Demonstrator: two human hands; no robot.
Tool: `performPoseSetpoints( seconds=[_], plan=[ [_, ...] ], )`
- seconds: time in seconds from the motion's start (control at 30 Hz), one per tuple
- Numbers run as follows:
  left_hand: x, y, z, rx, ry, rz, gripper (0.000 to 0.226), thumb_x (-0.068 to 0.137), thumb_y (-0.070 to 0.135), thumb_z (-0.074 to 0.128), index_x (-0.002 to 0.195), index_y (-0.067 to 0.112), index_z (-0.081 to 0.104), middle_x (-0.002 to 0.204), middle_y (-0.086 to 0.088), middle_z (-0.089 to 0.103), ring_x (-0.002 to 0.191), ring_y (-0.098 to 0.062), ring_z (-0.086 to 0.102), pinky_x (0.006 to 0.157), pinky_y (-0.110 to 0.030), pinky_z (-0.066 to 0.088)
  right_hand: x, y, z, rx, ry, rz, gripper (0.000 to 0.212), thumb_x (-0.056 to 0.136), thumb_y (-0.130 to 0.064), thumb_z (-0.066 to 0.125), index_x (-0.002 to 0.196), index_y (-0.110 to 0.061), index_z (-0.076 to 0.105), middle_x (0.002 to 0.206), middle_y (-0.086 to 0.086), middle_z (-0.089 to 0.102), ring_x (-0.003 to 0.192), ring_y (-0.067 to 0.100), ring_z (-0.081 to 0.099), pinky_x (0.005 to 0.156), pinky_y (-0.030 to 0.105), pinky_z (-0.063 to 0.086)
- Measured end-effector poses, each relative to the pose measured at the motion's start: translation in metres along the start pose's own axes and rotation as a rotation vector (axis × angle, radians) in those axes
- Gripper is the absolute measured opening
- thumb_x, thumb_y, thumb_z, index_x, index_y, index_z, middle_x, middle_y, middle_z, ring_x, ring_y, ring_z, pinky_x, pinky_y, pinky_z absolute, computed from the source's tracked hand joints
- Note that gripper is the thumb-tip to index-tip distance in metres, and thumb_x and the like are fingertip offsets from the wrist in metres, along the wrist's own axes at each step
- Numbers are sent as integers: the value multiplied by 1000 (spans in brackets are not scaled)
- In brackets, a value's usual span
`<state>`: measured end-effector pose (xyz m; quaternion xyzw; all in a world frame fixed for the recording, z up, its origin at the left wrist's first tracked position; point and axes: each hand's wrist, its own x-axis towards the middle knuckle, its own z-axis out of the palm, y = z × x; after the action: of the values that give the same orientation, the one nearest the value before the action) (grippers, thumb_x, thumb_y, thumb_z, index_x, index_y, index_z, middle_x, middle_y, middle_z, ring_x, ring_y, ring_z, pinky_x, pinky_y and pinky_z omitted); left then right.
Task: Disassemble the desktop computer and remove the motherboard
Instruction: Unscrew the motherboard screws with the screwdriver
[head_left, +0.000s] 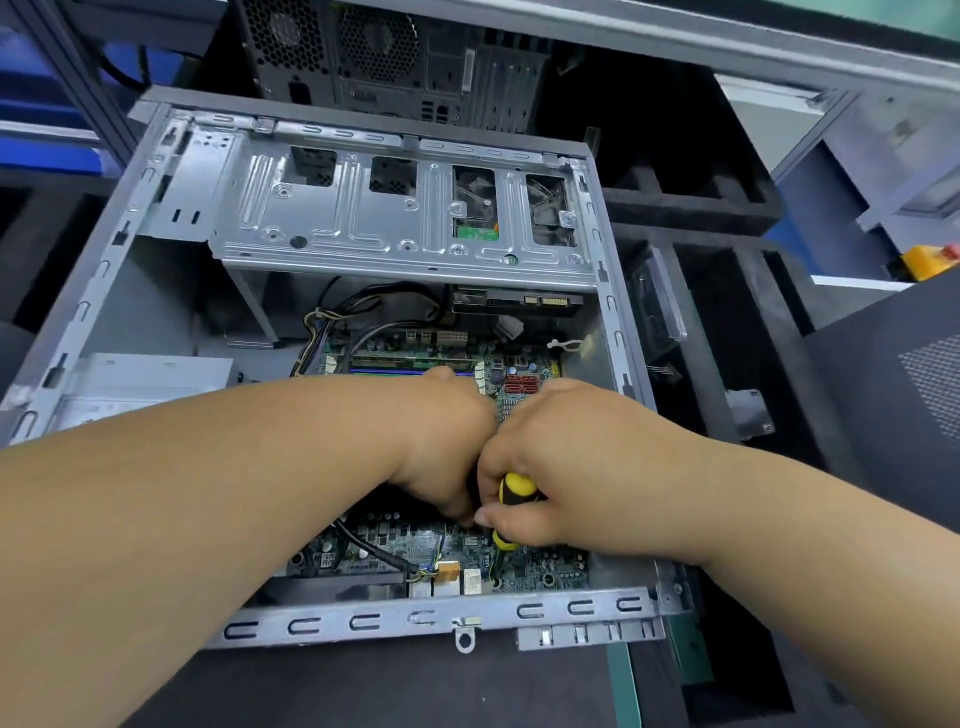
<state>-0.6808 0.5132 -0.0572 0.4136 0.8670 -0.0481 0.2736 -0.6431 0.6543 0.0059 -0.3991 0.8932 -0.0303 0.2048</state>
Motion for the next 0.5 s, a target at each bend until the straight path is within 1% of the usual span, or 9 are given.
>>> performPoseSetpoints(
  seconds=[0.07, 0.13, 0.33, 0.5],
  plan=[
    [-1, 0, -1, 6, -6, -7, 42, 74, 54, 64, 105, 26, 65, 107, 6, 61, 105, -22, 51, 93, -33, 35, -1, 0, 0, 7, 0, -2, 29, 90, -56, 48, 98, -35, 66, 86, -6, 67, 88, 13, 59, 98, 30, 33],
    [-1, 0, -1, 6, -11, -9, 41, 73, 52, 64, 105, 26, 66, 108, 6, 61, 105, -22, 51, 95, -34, 35, -1, 1, 0, 8, 4, -3, 28, 91, -56, 48, 98, -35, 66, 88, -7, 66, 89, 12, 59, 98, 30, 32],
    [2, -1, 1, 34, -11, -5, 44, 73, 55, 62, 105, 25, 65, 105, 6, 60, 103, -22, 49, 91, -33, 34, -3, 2, 1, 25, 13, -10, 25, 90, -55, 50, 94, -35, 65, 85, -7, 65, 87, 12, 58, 97, 30, 32],
    [3, -1, 4, 36, -7, -4, 43, 74, 56, 59, 103, 26, 65, 104, 6, 59, 102, -21, 48, 88, -32, 29, -3, 3, 2, 33, 17, -13, 25, 90, -55, 50, 93, -35, 65, 83, -7, 65, 86, 12, 58, 97, 28, 32]
  ],
)
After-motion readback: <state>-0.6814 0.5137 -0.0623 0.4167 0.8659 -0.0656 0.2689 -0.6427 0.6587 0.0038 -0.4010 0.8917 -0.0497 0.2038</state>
